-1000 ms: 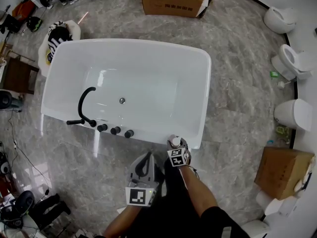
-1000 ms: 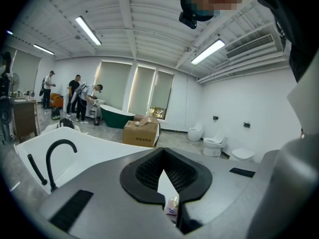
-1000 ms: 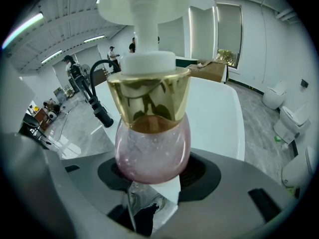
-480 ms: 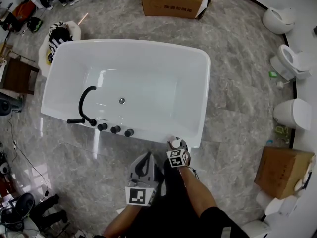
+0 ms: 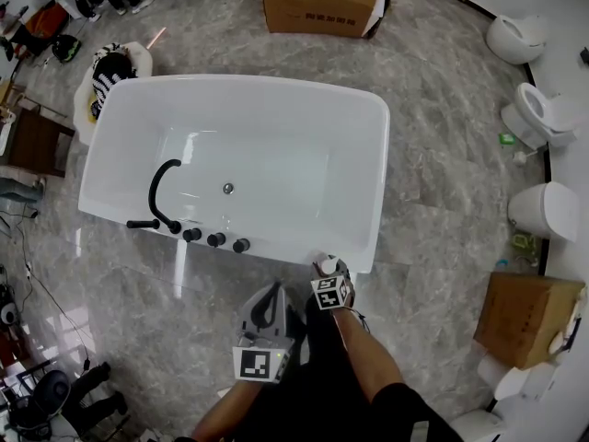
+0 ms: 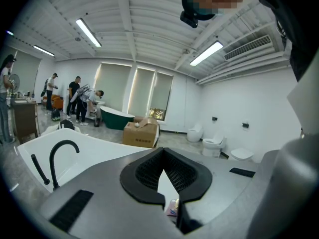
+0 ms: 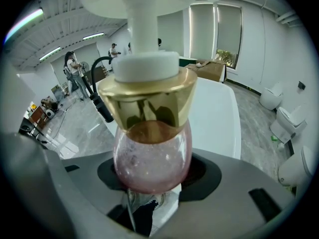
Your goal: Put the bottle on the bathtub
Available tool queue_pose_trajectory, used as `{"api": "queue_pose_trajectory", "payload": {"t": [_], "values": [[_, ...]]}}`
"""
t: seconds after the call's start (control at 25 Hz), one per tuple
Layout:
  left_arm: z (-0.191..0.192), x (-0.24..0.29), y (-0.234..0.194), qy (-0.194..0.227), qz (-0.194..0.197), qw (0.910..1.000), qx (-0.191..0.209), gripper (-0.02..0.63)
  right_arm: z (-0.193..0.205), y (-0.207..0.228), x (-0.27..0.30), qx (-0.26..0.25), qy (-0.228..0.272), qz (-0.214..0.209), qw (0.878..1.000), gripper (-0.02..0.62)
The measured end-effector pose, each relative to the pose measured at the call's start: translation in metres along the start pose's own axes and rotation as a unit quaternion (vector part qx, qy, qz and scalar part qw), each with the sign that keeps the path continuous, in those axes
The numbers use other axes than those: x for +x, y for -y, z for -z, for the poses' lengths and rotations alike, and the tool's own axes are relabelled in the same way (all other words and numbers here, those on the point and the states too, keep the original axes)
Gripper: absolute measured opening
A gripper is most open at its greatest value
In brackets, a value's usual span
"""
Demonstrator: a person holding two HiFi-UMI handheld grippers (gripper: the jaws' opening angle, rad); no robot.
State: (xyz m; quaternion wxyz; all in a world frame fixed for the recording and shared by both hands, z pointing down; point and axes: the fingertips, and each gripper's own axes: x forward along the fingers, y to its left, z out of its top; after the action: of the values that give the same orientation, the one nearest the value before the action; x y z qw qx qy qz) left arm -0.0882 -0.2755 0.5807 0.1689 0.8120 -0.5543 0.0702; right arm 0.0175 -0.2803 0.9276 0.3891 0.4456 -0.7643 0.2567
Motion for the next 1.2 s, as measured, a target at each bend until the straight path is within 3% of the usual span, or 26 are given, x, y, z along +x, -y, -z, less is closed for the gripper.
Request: {"api": "queue_pose_trajectory", "payload": {"t": [0.32, 0.76, 0.92, 1.2], "values": [[-0.002, -0.006, 0.002, 0.005, 0.001, 1.0, -0.002, 0.014, 0.014, -0.006, -0.004, -0.01, -0.028, -0.007, 1.0, 0.244], [-0.01, -0.025, 0.006, 0.019, 0.007, 0.9998, -0.007, 0.014, 0.008, -0.009, -0.021, -0.016, -0.029, -0.003, 0.999, 0.25], [-0.012, -0.036, 0.005, 0.023, 0.013, 0.9996, 0.011, 0.014, 0.009, -0.016, -0.036, -0.023, -0.036, -0.007, 0.999, 0.25], [-0.024, -0.051, 0.012, 0.037, 0.028, 0.9988, 0.012, 0.014, 0.011, -0.03, -0.079, -0.015, -0.057, -0.055, 0.997, 0.25]]}}
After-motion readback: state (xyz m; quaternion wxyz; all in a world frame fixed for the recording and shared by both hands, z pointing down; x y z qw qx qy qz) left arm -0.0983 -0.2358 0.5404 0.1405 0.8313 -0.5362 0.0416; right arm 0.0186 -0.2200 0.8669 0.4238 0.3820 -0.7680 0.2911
